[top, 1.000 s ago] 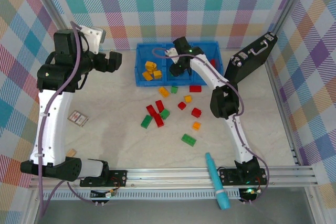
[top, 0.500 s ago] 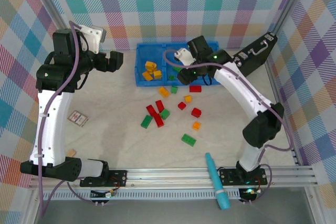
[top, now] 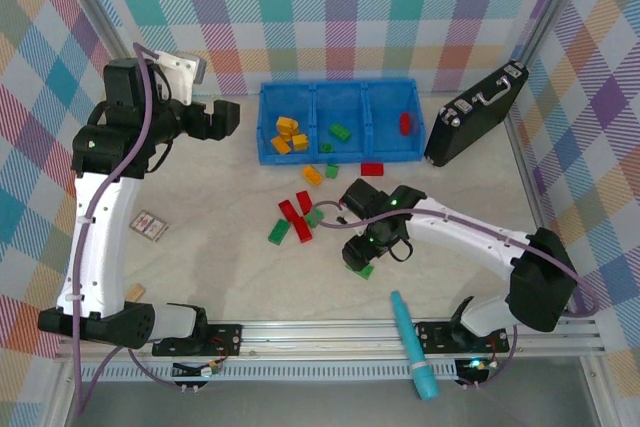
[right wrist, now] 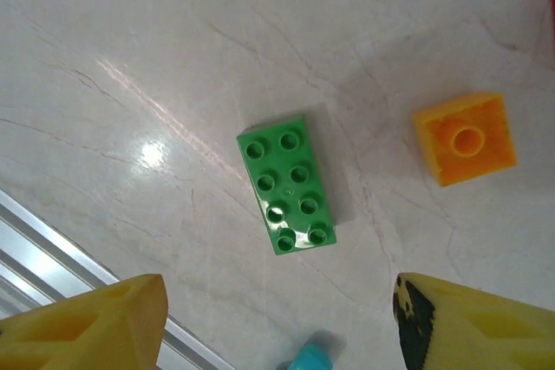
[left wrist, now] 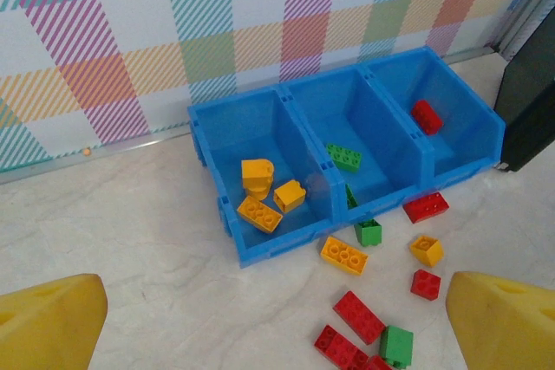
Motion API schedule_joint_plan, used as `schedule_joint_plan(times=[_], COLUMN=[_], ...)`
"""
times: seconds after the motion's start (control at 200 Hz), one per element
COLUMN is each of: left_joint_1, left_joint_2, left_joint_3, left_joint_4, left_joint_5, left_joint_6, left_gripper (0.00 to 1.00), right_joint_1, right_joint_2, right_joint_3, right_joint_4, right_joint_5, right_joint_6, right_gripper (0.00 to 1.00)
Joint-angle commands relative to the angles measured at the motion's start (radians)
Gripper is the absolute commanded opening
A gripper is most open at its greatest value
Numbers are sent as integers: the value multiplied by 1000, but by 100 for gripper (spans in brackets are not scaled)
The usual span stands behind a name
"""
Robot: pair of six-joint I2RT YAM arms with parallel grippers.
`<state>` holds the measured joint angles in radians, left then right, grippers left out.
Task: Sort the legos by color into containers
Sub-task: Pick up the lego from the bottom-center of the table.
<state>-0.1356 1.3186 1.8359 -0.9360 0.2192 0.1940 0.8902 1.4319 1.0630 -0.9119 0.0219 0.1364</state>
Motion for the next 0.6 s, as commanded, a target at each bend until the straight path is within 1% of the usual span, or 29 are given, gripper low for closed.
schedule_joint_plan(times=[0.0, 0.14, 0.325, 0.595], left_joint_1=[11, 11, 11, 12], left_joint_2=[-36, -44, -45, -42], left_joint_3=[-12, -20, -27, -24], left_joint_4=[31, 27, 25, 18], left_joint_5=[23, 19, 8, 3], left_joint_6=[-19, -19, -18, -16], left_gripper=[100, 100, 100, 100], right_joint_1=[12, 16, 40, 64], right_joint_2=[20, 46, 90, 162], right_joint_3=[-19, -51, -87, -109], right_joint_4=[69, 119, 176, 208], right_joint_5=[-10, -23, -27, 55], right_joint_6=[44, 35, 30, 63], right_gripper=[72, 76, 80, 79])
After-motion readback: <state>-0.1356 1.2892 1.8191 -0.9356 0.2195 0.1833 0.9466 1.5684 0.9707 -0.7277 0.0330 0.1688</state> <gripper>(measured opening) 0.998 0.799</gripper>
